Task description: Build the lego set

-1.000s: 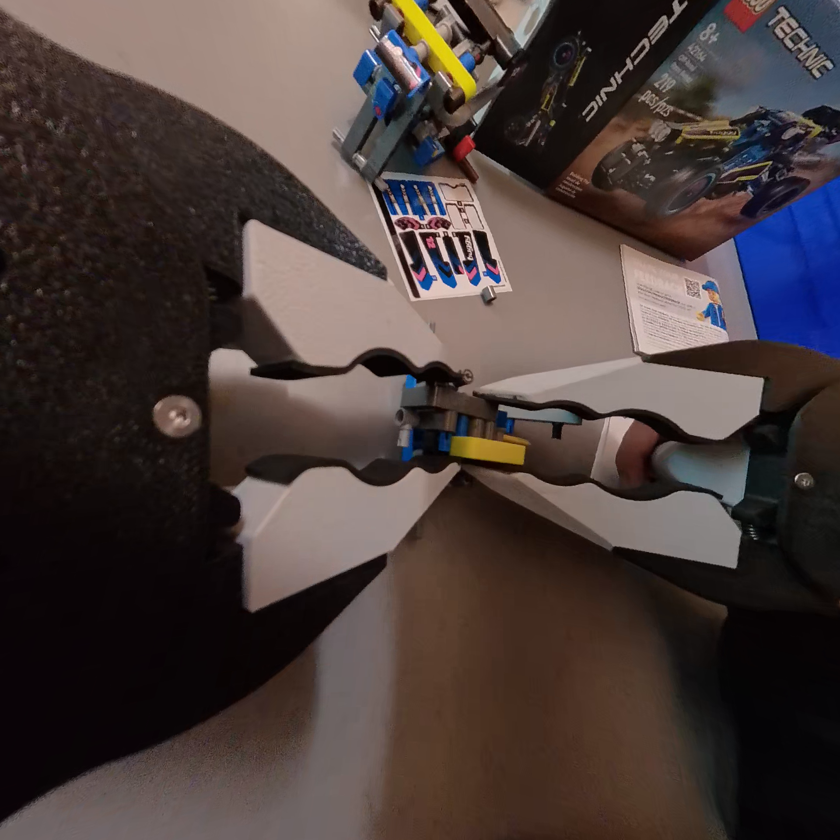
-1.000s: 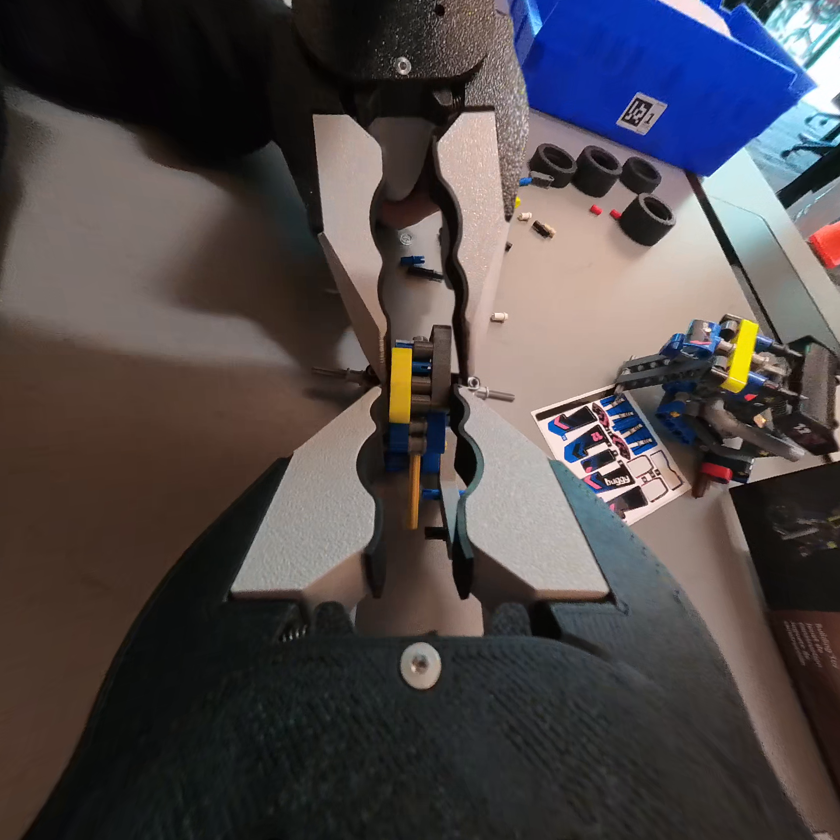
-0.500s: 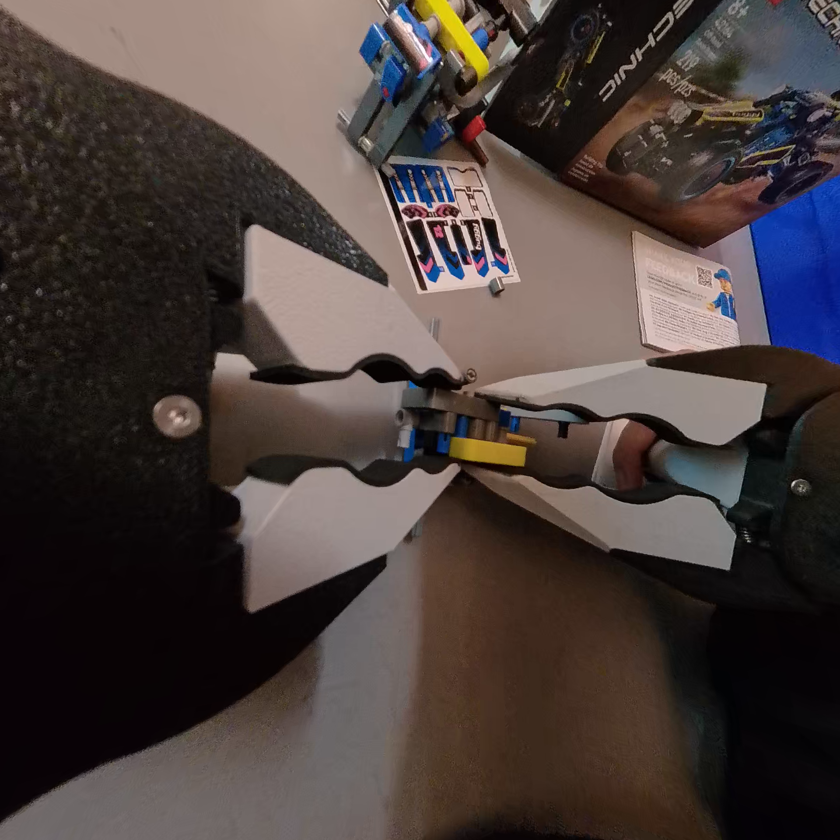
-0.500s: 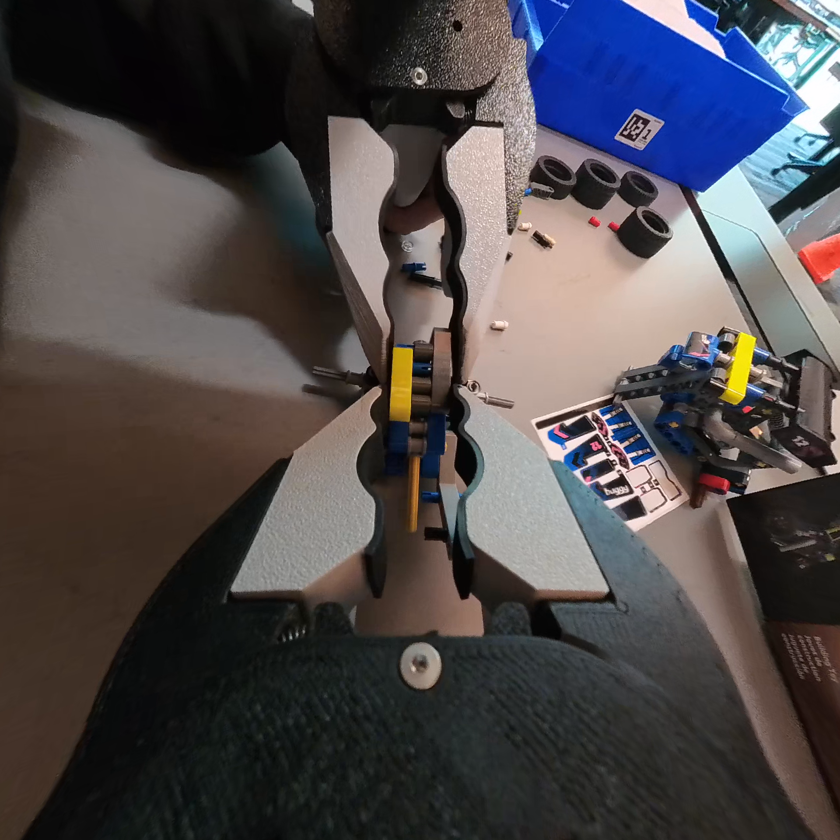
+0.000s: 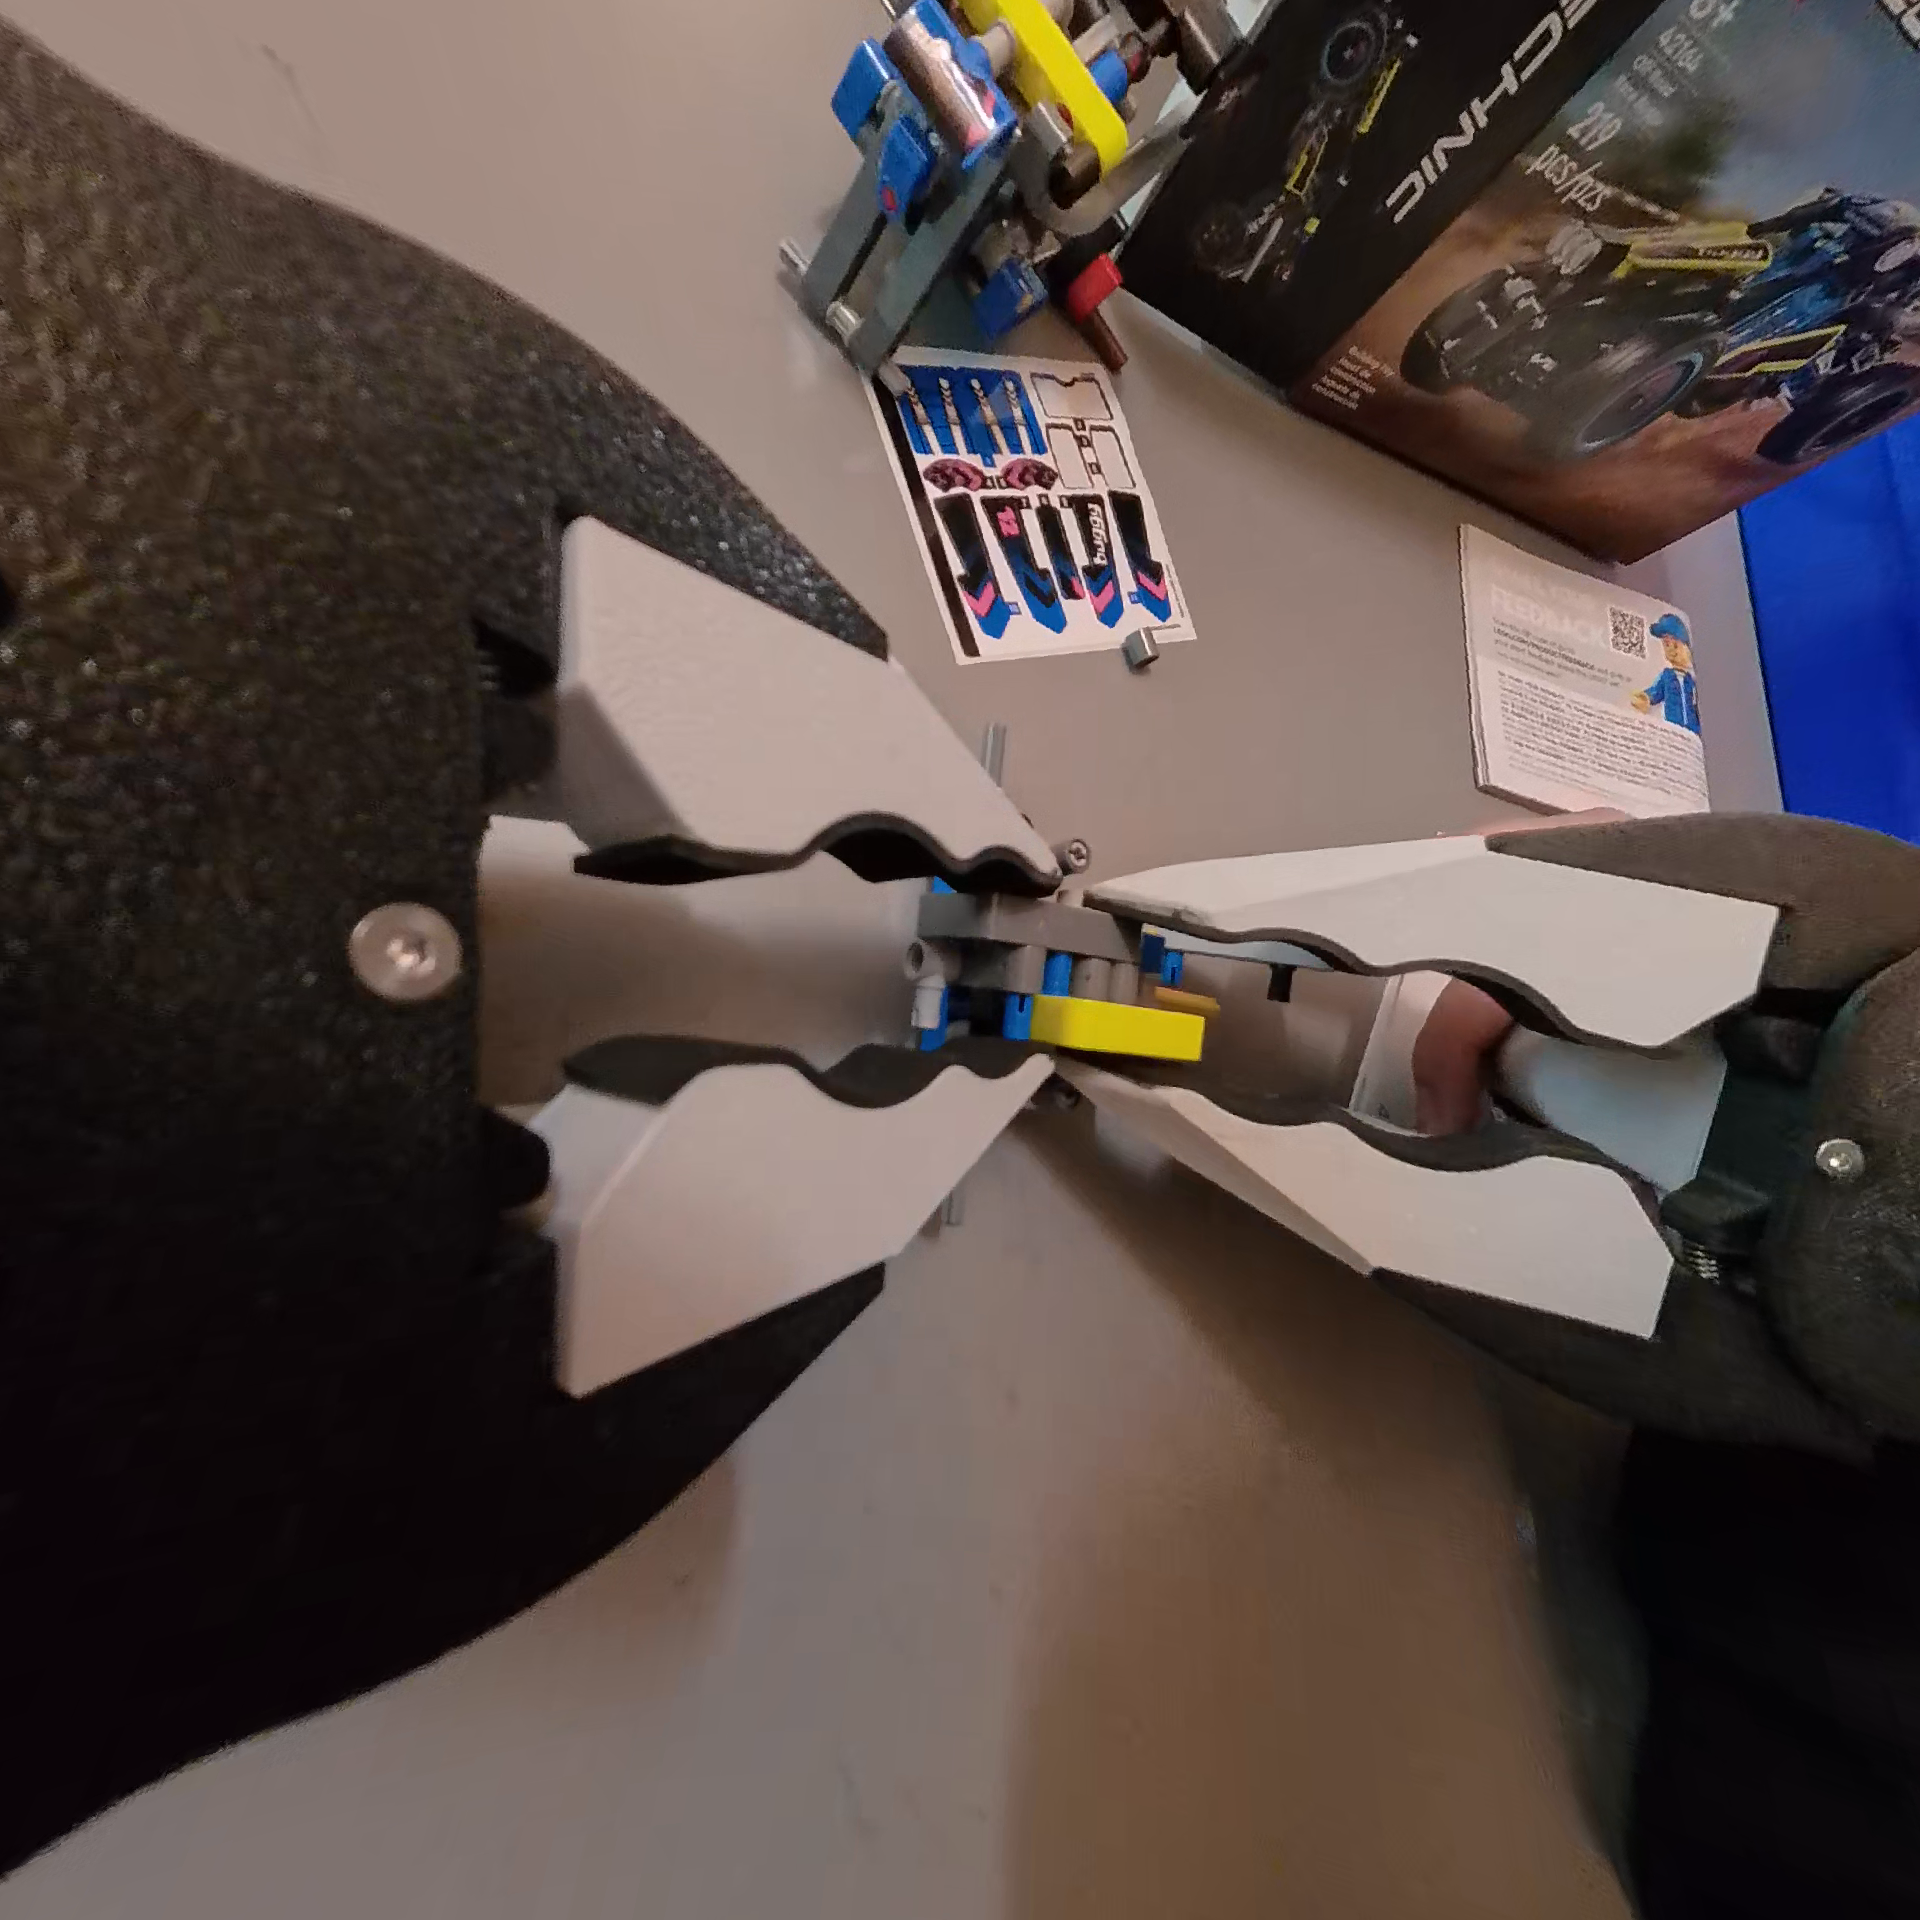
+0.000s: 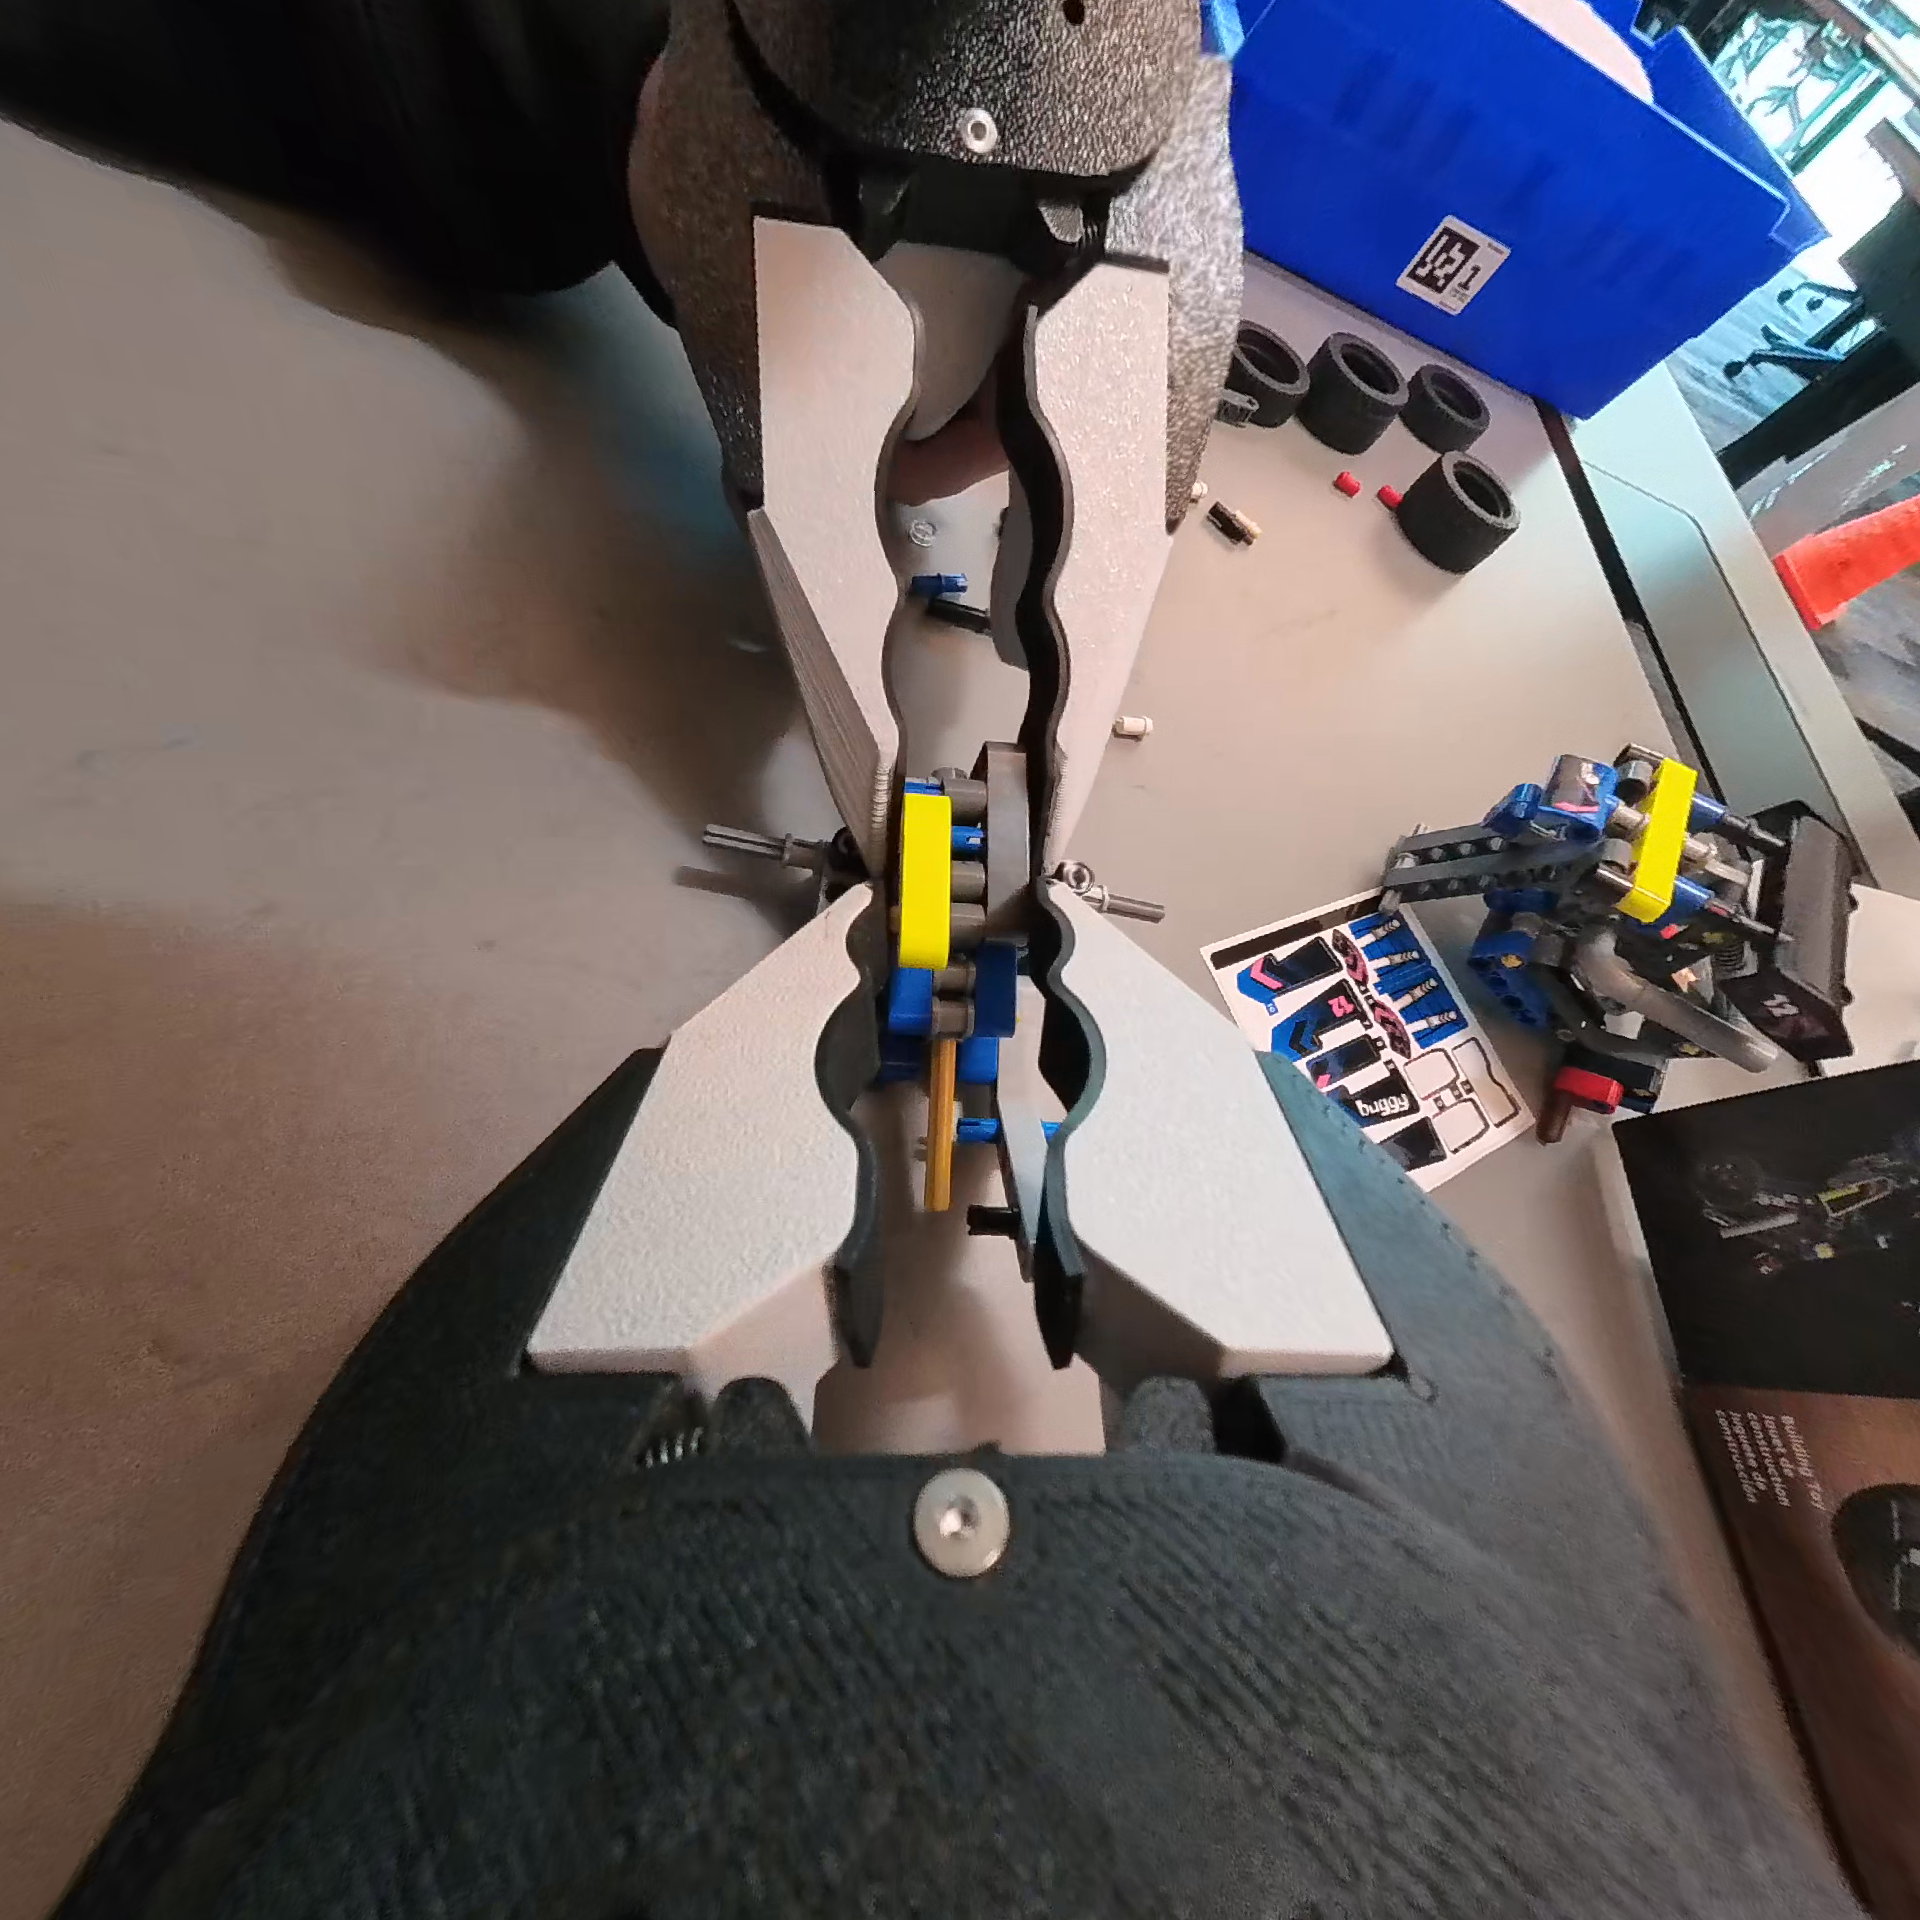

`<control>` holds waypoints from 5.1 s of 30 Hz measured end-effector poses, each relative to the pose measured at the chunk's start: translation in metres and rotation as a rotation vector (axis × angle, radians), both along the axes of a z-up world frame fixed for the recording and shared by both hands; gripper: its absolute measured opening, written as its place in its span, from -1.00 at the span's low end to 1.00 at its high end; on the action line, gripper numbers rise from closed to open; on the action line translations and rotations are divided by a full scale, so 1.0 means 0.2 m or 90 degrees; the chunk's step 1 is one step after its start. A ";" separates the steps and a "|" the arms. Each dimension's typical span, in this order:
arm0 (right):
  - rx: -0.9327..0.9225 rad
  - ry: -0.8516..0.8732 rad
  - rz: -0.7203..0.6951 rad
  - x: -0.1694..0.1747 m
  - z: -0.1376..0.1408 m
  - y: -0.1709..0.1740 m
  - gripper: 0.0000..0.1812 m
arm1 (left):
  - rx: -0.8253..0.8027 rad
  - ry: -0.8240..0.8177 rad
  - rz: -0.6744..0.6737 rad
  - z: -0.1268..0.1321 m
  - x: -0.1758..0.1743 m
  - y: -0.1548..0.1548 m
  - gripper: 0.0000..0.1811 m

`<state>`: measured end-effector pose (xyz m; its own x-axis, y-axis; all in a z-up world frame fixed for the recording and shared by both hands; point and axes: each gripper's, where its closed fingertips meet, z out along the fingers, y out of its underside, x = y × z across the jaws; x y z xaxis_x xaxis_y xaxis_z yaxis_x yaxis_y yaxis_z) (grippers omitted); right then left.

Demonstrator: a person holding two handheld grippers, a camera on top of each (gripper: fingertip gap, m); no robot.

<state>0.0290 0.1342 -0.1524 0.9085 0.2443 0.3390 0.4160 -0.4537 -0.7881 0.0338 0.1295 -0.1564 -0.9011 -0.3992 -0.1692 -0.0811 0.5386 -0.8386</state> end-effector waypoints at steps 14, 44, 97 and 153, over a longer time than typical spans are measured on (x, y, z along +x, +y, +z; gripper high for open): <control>0.021 0.029 -0.012 0.02 0.00 0.00 -0.63 | -0.021 0.078 -0.003 -0.02 -0.02 0.02 -0.69; 0.014 -0.442 -0.052 0.02 0.02 -0.01 -0.81 | -0.035 0.113 0.024 -0.03 0.01 0.06 -0.74; 0.087 -0.450 -0.195 0.17 0.22 -0.11 -0.86 | -0.032 0.070 0.032 0.03 0.01 0.03 -0.62; 0.232 -0.160 -0.507 0.23 0.33 -0.63 -0.86 | 0.031 0.228 0.328 0.05 0.47 -0.18 -0.79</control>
<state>0.0754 0.0077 -0.0872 0.6514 -0.5854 0.4827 0.2646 -0.4209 -0.8677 0.1275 0.0934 -0.1467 -0.5985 -0.7972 0.0793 -0.6125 0.3915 -0.6867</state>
